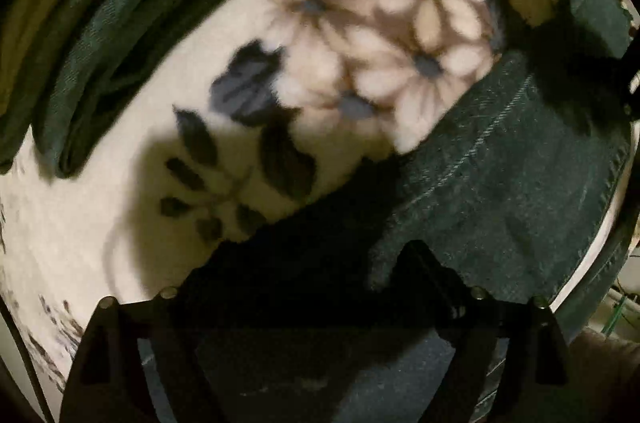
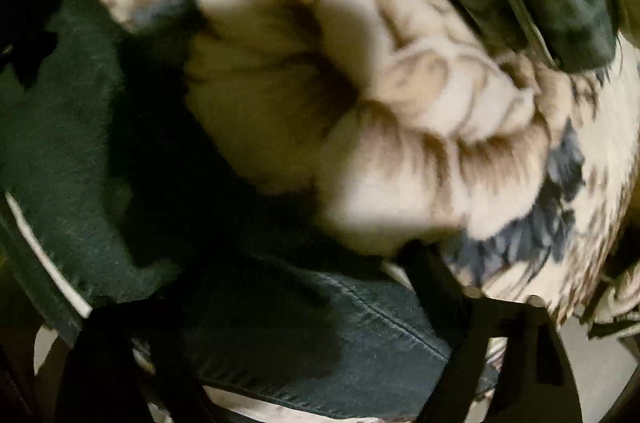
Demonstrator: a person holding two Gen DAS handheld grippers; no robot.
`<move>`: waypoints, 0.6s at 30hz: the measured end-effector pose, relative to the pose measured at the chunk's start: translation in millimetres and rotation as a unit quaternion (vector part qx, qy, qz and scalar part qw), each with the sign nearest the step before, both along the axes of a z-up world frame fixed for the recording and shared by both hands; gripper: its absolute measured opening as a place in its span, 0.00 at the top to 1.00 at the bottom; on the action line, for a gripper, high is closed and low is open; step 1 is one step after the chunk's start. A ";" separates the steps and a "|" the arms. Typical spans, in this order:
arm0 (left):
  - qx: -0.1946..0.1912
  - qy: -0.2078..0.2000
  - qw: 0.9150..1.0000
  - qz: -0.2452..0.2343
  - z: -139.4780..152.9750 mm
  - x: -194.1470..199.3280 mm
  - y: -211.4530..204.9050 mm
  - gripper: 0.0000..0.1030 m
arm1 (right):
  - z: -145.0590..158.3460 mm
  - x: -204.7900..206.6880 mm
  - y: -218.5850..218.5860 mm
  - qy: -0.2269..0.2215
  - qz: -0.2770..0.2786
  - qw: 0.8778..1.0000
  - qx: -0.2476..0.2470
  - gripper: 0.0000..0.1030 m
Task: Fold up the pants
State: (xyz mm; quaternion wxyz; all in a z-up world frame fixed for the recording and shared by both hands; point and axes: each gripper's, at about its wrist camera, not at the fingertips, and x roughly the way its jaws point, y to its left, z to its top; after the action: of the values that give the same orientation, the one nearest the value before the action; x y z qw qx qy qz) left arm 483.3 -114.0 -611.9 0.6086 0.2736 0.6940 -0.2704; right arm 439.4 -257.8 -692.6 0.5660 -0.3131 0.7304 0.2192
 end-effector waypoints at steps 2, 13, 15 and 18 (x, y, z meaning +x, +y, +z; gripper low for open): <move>-0.010 -0.008 1.000 -0.005 11.5 0.7 1.6 0.51 | 3.8 -4.2 -1.2 0.005 -0.010 1.000 0.018 0.58; -0.080 -0.156 0.977 0.126 164.5 -20.5 40.0 0.99 | 82.2 -44.8 -46.7 -0.124 -0.124 0.982 0.067 0.92; -0.115 -0.168 0.965 0.166 208.0 -29.5 55.9 0.99 | 107.4 -65.1 -56.7 -0.147 -0.138 0.976 0.081 0.92; -0.132 -0.173 0.951 0.218 220.2 -39.1 75.5 0.95 | 133.9 -97.1 -49.5 -0.156 -0.148 0.971 0.102 0.92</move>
State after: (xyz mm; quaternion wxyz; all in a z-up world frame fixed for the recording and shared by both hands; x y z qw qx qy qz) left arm 444.2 -38.5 -391.7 0.7942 0.0752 0.5788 -0.1691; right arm 342.3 -307.3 -558.7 0.7283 -0.1725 0.6448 0.1551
